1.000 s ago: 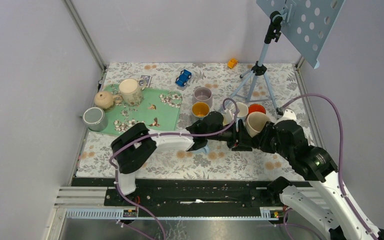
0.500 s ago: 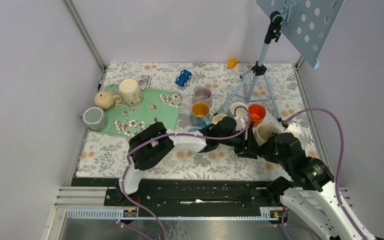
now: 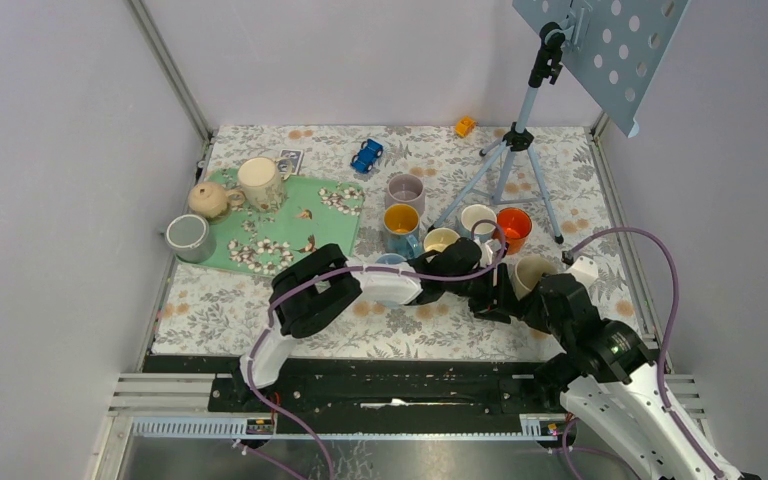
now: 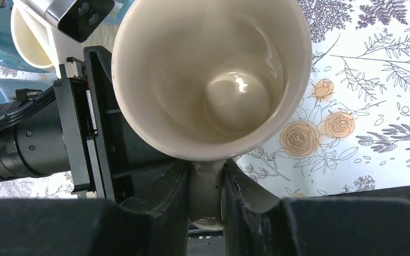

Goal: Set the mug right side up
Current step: Place the cup at the center of the board.

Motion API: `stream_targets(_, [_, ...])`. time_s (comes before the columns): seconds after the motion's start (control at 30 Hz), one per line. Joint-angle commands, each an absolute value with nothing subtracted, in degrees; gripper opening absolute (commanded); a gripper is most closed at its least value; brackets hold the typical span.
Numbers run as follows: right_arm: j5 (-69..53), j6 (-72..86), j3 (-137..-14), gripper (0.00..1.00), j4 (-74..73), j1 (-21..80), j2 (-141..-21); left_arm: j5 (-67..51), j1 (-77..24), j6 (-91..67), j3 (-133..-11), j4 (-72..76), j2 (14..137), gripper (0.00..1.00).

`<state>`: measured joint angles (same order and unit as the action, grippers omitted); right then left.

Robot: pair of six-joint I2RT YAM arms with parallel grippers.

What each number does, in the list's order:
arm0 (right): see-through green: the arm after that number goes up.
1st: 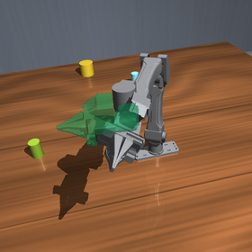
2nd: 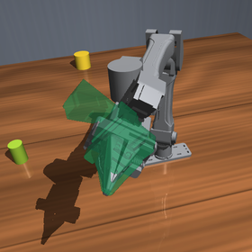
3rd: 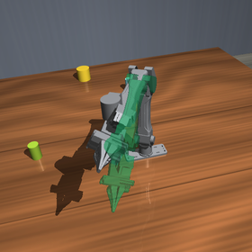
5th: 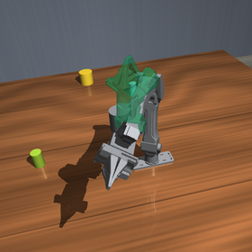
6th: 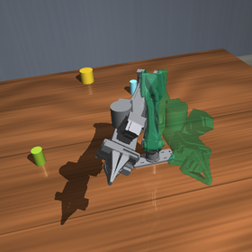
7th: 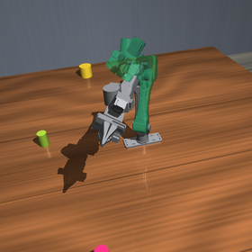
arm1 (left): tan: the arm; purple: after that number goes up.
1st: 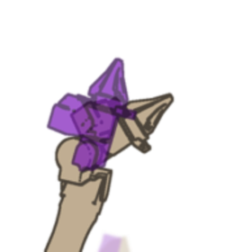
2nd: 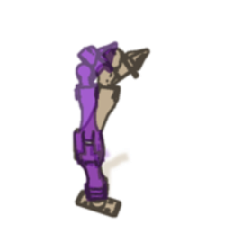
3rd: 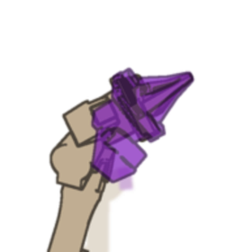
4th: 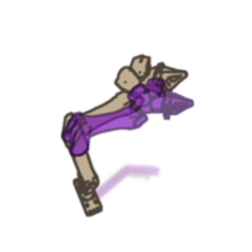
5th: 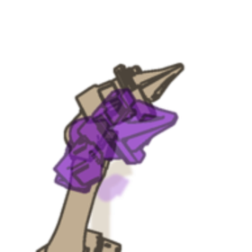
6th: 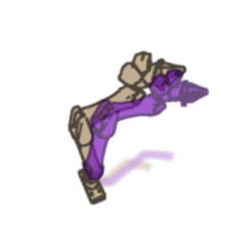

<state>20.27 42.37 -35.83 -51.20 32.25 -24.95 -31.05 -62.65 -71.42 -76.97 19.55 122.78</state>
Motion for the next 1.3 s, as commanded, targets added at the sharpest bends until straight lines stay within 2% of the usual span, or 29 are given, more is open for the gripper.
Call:
stream_targets(0.0, [17.8, 45.1, -35.9, 0.00, -39.6, 33.1, -24.8, -25.9, -62.1, -69.5, -81.1, 17.9, 125.0, 0.54])
stream_targets(1.27, [18.0, 47.0, -30.3, 0.00, -36.7, 33.1, -24.2, -23.8, -61.9, -64.6, -80.2, 11.4, 122.3, 0.56])
